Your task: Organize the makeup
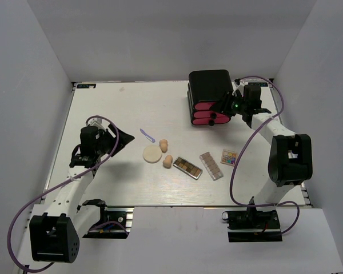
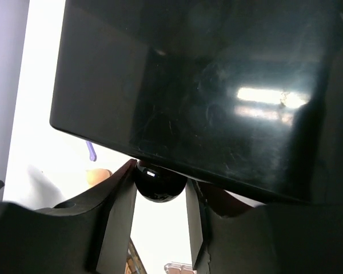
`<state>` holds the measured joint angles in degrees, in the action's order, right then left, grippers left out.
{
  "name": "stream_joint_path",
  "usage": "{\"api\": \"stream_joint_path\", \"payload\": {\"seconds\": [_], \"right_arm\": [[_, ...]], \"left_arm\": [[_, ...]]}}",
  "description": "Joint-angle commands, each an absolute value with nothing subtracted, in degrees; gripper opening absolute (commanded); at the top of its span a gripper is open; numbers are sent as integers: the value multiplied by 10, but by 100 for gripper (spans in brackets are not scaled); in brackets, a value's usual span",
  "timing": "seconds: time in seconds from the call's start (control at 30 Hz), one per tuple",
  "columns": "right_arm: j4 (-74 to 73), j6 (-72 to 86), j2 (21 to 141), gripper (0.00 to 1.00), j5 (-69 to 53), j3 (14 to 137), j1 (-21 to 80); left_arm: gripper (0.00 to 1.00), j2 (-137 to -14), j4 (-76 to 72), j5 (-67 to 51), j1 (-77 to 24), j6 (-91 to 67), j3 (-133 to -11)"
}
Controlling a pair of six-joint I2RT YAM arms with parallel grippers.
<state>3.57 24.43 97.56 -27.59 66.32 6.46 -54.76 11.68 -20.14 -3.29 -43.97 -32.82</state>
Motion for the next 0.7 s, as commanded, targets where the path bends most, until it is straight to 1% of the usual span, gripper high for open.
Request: {"api": "stream_joint_path", "payload": {"seconds": [0.0,0.1,0.33,0.67], "right_arm": [[68,236,975,30,-274,680,64],[65,233,964,24,-280,667,62],[57,229,900,24,-296,584,64],[36,229,838,23,-296,532,64]], "left_arm": [[78,-548,96,-206,-39,-453,-320],[77,-552,88,-206,-39,-459,-317],[77,-584,75,-192,-50,-472,-323],[77,-672,33,-168,-90,-490,-355]]}}
